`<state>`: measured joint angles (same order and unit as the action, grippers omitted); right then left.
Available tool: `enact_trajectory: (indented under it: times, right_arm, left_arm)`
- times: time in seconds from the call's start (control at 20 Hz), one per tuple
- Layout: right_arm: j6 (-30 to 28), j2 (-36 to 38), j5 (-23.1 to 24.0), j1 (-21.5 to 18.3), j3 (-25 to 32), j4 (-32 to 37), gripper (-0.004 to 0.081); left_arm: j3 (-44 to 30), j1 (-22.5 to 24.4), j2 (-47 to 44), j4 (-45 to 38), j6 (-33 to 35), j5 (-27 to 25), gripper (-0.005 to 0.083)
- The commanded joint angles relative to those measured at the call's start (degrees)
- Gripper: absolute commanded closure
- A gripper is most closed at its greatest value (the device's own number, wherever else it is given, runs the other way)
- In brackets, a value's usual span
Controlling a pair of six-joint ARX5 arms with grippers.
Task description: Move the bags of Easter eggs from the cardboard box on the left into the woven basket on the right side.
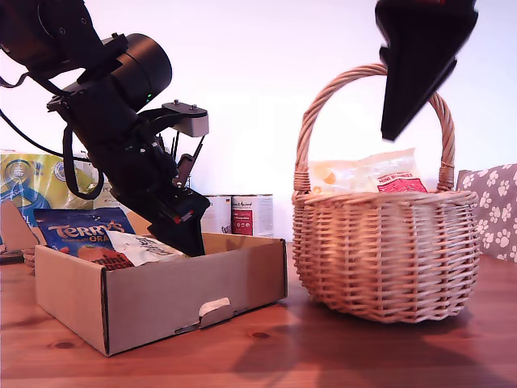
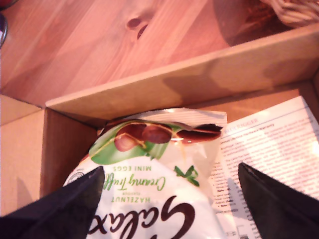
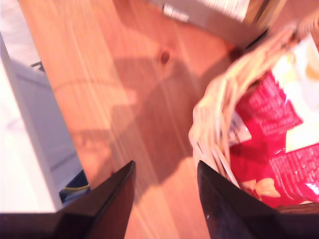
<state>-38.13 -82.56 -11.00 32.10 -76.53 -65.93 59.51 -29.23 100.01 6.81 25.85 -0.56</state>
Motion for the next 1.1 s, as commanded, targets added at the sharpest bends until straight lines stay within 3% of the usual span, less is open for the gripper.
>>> enact_trajectory:
  times: [0.0, 0.05, 0.2, 0.35, 0.55, 0.7, 1.05]
  right_arm:
    - [3.89, 3.87, -0.02, 0.59, -0.22, 0.83, 0.0440]
    - [6.91, 5.60, -0.61, 0.57, -0.22, 0.37, 0.0484]
    - [12.96, 10.47, -1.05, 0.50, -0.22, -0.96, 0.0783]
    - [14.58, 15.41, -1.01, 0.52, -0.22, 0.52, 0.0783]
    - [15.85, 21.05, -0.96, 0.50, -0.07, 0.55, 0.0783]
    - [15.80, 23.69, -1.01, 0.50, -0.07, 0.90, 0.0783]
    - [15.76, 24.79, -1.16, 0.50, -0.04, -0.42, 0.0783]
  left_arm:
    - [-0.09, -0.02, 1.64, -0.44, -0.37, 0.02, -0.0007]
    - [-0.09, -0.02, 1.64, -0.44, -0.37, -0.11, -0.0007]
    - [-0.09, -0.02, 1.64, -0.42, -0.33, -2.60, -0.0007]
    - [-0.09, 0.15, 1.64, 0.00, -0.24, -5.62, -0.0007]
    - [-0.09, 0.85, 1.66, 4.02, 1.33, -4.33, -0.0007]
    - [-0.09, 0.85, 1.68, 8.48, 6.32, -2.67, -0.0007]
    - [-0.09, 1.53, 2.38, 6.23, 14.93, -6.01, -0.0007]
